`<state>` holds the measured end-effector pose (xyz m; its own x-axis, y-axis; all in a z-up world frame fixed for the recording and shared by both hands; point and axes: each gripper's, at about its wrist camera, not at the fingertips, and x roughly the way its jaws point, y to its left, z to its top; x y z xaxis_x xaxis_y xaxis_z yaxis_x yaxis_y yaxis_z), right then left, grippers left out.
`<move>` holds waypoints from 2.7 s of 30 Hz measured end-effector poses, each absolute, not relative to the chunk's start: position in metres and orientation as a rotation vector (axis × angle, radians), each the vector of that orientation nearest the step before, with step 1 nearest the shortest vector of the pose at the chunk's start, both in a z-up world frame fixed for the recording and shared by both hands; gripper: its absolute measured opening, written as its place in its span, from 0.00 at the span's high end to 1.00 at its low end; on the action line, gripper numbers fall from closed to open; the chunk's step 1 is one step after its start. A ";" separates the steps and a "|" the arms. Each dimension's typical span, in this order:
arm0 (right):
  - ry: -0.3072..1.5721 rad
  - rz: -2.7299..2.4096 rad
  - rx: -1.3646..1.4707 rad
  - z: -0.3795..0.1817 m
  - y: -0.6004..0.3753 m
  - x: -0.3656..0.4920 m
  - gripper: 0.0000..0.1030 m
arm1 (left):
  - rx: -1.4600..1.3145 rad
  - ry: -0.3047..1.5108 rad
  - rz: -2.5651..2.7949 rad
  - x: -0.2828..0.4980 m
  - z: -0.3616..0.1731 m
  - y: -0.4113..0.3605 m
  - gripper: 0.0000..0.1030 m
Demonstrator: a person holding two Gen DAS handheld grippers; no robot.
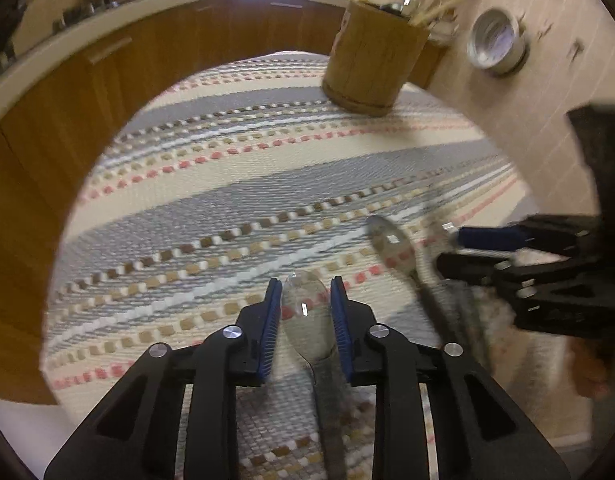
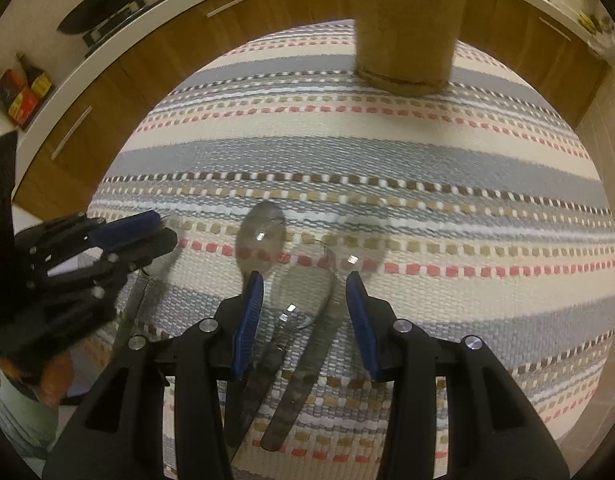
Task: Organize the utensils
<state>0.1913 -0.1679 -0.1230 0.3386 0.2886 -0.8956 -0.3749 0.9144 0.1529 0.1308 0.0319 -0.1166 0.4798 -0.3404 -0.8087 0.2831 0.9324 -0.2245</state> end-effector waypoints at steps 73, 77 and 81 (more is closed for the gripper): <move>1.087 0.413 -0.153 -0.107 -0.161 0.187 0.92 | -0.341 0.826 -0.664 0.144 -0.067 0.076 1.00; 1.107 0.459 -0.117 -0.111 -0.168 0.187 0.92 | -0.332 0.802 -0.683 0.145 -0.056 0.067 1.00; 1.160 0.457 -0.105 -0.125 -0.176 0.193 0.91 | -0.319 0.806 -0.691 0.146 -0.055 0.060 1.00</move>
